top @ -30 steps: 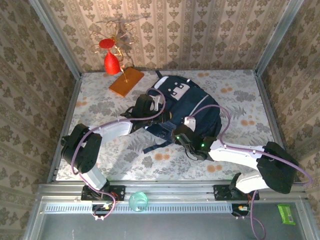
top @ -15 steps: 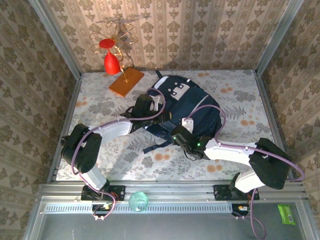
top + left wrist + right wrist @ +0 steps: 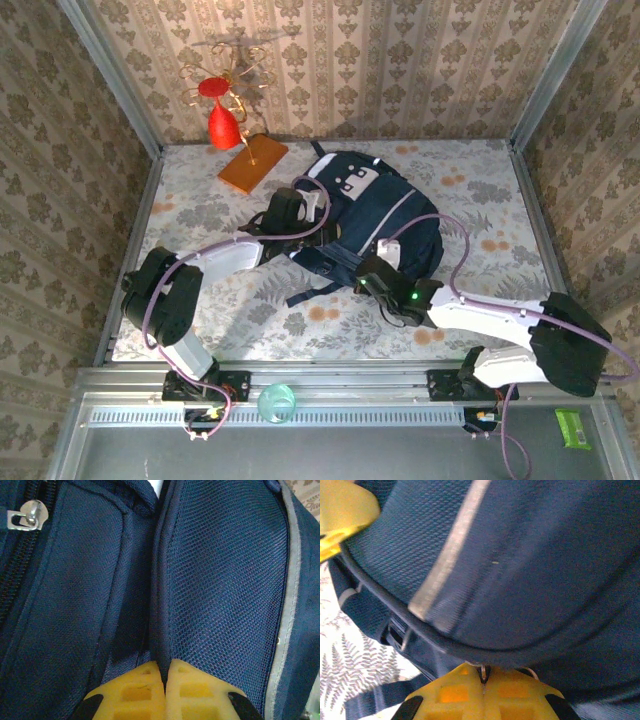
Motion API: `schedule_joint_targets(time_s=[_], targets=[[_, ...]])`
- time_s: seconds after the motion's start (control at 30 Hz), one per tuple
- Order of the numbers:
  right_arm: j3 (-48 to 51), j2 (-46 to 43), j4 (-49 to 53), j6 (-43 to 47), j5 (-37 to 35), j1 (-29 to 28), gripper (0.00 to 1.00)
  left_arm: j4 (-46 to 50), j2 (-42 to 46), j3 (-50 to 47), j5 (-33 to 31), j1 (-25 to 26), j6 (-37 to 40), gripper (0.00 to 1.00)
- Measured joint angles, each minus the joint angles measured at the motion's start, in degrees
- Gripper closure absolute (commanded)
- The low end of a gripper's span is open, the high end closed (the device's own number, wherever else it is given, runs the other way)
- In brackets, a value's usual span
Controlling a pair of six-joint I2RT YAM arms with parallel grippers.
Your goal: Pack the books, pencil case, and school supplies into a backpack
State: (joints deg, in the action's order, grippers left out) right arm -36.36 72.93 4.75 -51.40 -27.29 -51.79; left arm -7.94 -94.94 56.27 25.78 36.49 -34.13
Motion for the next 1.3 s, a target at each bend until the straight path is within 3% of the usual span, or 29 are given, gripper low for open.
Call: schedule_joint_targets(time_s=[0.33,0.77,0.9,1.0,1.17,1.3], targets=[[1.2,-5.6,4.5,0.0,-0.5,2.7,1.00,2.2,0.0,0.6,0.0,-0.4,4.2,1.00],[1.3,-10.3,5.9,15.2,13.2,15.0,1.00,4.1,-0.4,2.2,0.9,-1.0,7.4,0.99],[1.3,-10.4,5.8,18.4,16.6,16.3,1.00,4.2,-0.3,2.2,1.2,-1.4,8.1,0.71],[1.3,-10.4,5.9,20.2,18.3,17.2,1.00,5.0,0.7,1.8,0.9,-2.0,9.5,0.56],[1.2,-10.7,6.2,21.9,21.4,18.4,1.00,4.2,7.3,-1.4,-3.2,-0.5,15.3,0.44],[1.0,-10.8,6.2,22.4,23.5,19.2,1.00,0.7,12.4,-5.1,-7.3,5.9,27.3,0.33]])
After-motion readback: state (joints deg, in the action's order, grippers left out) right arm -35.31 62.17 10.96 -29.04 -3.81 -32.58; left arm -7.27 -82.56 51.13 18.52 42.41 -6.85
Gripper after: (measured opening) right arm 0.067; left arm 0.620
